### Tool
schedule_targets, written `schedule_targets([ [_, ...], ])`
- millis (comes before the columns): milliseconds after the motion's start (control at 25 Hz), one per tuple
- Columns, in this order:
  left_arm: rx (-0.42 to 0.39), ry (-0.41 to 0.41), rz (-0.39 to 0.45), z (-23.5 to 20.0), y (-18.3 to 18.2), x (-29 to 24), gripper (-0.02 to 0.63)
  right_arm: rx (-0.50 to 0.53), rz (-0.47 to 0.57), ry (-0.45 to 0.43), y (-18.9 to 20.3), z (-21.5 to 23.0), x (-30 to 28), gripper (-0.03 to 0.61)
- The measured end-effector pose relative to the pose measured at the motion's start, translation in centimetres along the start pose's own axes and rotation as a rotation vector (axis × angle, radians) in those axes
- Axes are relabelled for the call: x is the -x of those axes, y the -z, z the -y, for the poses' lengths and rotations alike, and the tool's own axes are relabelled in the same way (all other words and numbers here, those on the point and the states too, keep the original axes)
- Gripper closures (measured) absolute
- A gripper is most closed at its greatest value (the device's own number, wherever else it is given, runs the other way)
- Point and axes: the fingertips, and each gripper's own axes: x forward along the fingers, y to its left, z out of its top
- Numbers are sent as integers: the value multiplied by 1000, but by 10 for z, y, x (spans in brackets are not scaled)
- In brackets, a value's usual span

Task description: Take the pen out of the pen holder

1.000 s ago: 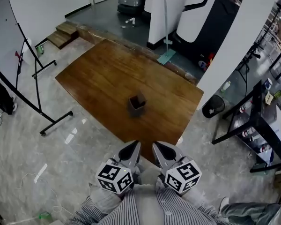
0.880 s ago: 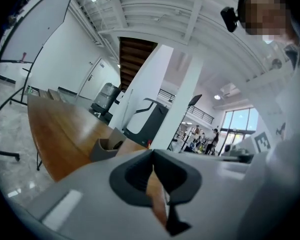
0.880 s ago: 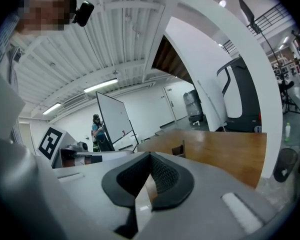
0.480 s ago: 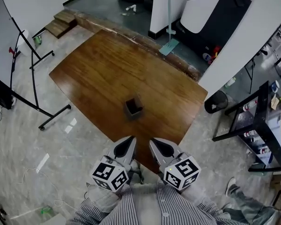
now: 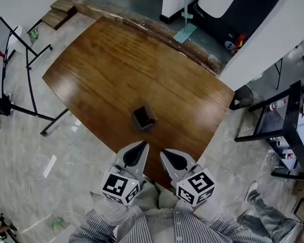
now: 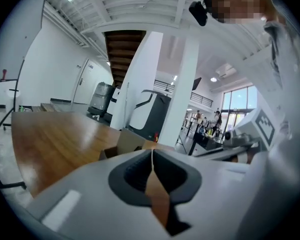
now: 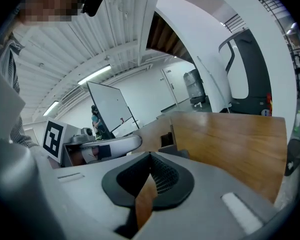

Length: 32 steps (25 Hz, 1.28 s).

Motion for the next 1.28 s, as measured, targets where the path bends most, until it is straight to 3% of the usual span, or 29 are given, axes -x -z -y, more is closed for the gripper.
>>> schedule_targets([
  [520,-166,-2,-106,-39,17,-56,490,-115,-65,13,28,25,-33,586],
  [720,-333,3,-134,-41,21,-69,489,-141,-76,31,34,35,-35,586],
  [1000,-289,4,-136,-47,23,-78,491,-163,-91,34,39,40,-36,586],
  [1160,-347,31,-138,-45,22,-82,493,-169,-94,30,41,42,-37,586],
  [1280,-398,47,-144,-44,25,-83,536,-172,-100,25,43,41,-37,586],
])
